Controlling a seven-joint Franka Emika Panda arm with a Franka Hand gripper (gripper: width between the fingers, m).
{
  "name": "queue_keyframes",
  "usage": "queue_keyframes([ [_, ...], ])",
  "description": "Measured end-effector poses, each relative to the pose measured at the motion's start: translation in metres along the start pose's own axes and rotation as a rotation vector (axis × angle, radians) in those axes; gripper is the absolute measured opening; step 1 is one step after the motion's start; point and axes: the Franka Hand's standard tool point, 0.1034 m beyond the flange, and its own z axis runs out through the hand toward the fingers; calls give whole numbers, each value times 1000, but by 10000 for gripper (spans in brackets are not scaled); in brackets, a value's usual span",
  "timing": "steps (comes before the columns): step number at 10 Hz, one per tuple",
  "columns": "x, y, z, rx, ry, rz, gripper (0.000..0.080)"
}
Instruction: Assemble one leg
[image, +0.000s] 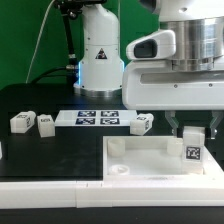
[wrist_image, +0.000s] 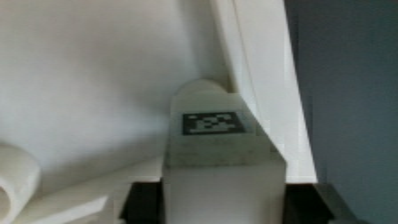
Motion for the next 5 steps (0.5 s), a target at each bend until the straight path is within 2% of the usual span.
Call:
queue_keyframes([
  [5, 1, 0, 1, 9, 10, 536, 290],
])
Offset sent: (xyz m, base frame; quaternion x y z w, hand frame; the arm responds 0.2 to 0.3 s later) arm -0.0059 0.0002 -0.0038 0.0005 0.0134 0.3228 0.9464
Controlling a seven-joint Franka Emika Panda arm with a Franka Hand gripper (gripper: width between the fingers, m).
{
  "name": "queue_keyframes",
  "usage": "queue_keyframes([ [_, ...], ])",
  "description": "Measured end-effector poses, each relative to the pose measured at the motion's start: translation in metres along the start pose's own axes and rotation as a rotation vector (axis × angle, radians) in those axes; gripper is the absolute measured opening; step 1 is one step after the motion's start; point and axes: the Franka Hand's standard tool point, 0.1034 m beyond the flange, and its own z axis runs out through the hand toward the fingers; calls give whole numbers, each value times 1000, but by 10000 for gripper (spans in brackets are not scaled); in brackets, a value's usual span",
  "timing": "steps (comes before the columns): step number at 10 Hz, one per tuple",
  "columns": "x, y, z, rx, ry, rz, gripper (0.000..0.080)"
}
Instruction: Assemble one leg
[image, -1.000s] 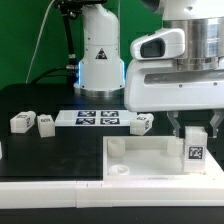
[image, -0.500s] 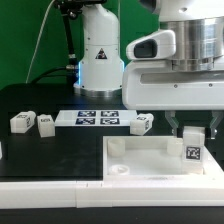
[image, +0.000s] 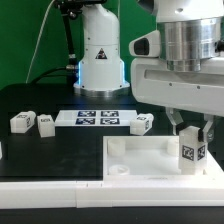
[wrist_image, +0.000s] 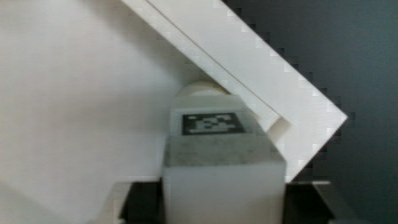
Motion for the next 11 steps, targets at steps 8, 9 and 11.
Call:
queue_keyframes([
  [8, -4, -2, 0, 11, -28, 507, 461],
  [9, -4, -2, 0, 12, -28, 462, 608],
  [11, -4, -2, 0, 10, -24, 303, 637],
])
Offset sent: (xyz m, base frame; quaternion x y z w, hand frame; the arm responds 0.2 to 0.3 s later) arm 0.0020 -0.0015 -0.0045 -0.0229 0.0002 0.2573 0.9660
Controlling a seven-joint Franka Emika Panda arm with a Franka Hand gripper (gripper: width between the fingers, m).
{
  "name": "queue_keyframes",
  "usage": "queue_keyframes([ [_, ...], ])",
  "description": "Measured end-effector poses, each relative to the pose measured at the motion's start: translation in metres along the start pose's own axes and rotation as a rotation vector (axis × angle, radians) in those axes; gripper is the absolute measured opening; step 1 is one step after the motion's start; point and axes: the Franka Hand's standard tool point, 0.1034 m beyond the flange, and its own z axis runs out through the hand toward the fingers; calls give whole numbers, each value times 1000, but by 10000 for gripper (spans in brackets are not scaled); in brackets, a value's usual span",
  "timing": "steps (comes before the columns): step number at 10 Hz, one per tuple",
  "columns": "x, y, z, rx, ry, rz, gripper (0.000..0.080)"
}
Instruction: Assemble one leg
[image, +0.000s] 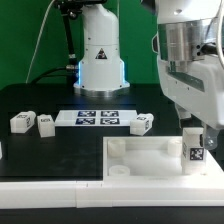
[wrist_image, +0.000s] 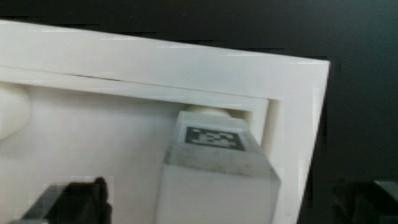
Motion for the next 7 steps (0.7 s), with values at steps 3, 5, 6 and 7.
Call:
queue_keyframes([
  [3, -2, 1, 1, -10, -3, -327, 649],
  [5, -3, 0, 0, -45, 33, -629, 649],
  [6, -3, 0, 1, -56, 43, -738, 649],
  [7, -1, 1, 2, -61, 39, -872, 649],
])
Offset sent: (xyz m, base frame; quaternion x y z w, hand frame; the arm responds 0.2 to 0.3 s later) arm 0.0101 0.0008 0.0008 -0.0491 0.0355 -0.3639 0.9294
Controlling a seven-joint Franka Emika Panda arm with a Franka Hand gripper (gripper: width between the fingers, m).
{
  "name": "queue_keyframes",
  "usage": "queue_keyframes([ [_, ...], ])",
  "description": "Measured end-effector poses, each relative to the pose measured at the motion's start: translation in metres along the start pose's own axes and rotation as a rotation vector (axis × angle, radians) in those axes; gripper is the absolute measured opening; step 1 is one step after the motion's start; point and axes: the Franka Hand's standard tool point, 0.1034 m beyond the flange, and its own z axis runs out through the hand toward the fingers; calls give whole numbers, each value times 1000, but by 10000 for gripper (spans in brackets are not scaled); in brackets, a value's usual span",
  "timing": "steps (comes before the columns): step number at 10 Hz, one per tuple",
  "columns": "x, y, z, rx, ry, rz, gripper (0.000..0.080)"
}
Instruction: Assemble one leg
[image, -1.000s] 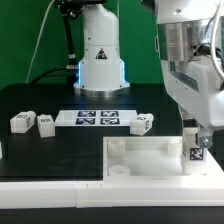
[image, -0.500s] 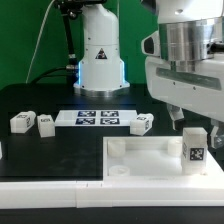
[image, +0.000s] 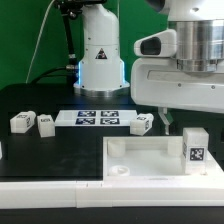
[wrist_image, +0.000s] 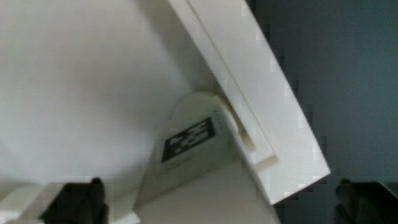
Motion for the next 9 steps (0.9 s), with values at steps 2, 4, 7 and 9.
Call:
queue_keyframes([
  [2, 2, 4, 0, -1, 0, -189, 649],
  [4, 3, 5, 0, -1, 0, -360, 649],
  [7, 3, 5, 0, 1, -1, -348, 411],
  [9, 3, 4, 0, 1, -1, -314, 290],
])
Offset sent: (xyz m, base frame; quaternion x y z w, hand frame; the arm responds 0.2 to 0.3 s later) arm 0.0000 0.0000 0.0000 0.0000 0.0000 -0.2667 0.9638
